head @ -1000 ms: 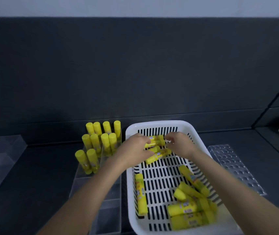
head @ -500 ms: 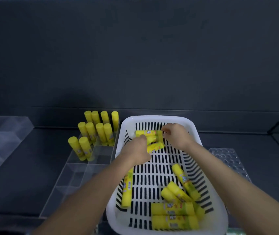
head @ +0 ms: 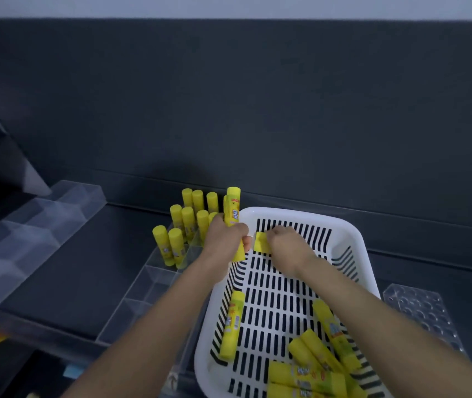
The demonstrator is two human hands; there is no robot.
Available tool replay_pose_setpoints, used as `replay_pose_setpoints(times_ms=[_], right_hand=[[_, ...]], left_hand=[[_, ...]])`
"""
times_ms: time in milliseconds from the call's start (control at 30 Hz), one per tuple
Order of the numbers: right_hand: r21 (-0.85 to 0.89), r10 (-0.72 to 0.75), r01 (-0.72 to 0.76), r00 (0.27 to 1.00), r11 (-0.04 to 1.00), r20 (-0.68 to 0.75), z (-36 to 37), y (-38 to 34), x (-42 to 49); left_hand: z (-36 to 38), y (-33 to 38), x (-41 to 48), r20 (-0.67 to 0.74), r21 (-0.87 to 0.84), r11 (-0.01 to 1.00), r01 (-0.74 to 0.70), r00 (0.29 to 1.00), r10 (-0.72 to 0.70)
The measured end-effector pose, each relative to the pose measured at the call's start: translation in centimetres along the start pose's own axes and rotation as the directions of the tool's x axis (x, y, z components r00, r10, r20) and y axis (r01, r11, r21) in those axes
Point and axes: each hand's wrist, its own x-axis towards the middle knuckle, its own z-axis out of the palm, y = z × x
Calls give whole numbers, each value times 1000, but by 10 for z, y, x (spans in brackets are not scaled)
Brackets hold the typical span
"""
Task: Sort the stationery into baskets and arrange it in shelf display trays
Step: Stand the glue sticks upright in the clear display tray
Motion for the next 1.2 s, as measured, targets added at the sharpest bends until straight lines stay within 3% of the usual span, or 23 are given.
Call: replay_pose_setpoints(times_ms=[167, 267, 333, 400, 433, 500, 567, 667, 833, 900, 1100, 1200], right_hand=[[-1, 85, -85, 996, 996, 17, 4, -6, -1], [276, 205, -184, 978, 943, -47, -4, -8, -6], [589, 316, -237, 948, 773, -33, -17, -10, -9], [882, 314, -186, 948, 432, 46, -33, -16, -16], [951, 265, -145, 962, 272, 71, -39, -20, -19], [990, 166, -100, 983, 102, 83, -49, -31, -24], [993, 128, -90, 989, 81, 79, -55, -44, -26], [983, 106, -90, 992, 160, 73, -60, -61, -28], [986, 78, -67, 995, 151, 56, -60, -83, -27], [989, 130, -66, 990, 131, 49, -57, -94, -24], [991, 439, -95, 890, -90, 125, -61, -109, -17], [988, 516, -154, 845, -19, 141, -62, -111, -17]], left_hand=[[-7, 3, -3, 34, -1, 999, -40, 999, 40], [-12, 7, -3, 69, -10, 997, -70, 995, 71], [-18, 10, -2, 85, 7, 994, -108, 991, 107], [-23, 13, -1, 114, 54, 985, -167, 981, 160], [-25, 15, 0, 127, 76, 979, -187, 976, 176], [-30, 19, 2, 139, 116, 972, -204, 972, 187], [-38, 22, 3, 161, 167, 958, -232, 965, 206], [-54, 30, 3, 177, 171, 957, -234, 963, 204], [-83, 43, 2, 225, 206, 949, -238, 956, 191], [-96, 47, 2, 238, 214, 944, -251, 951, 199], [-125, 58, 8, 299, 249, 905, -344, 916, 266], [-131, 60, 14, 330, 349, 831, -432, 887, 323]])
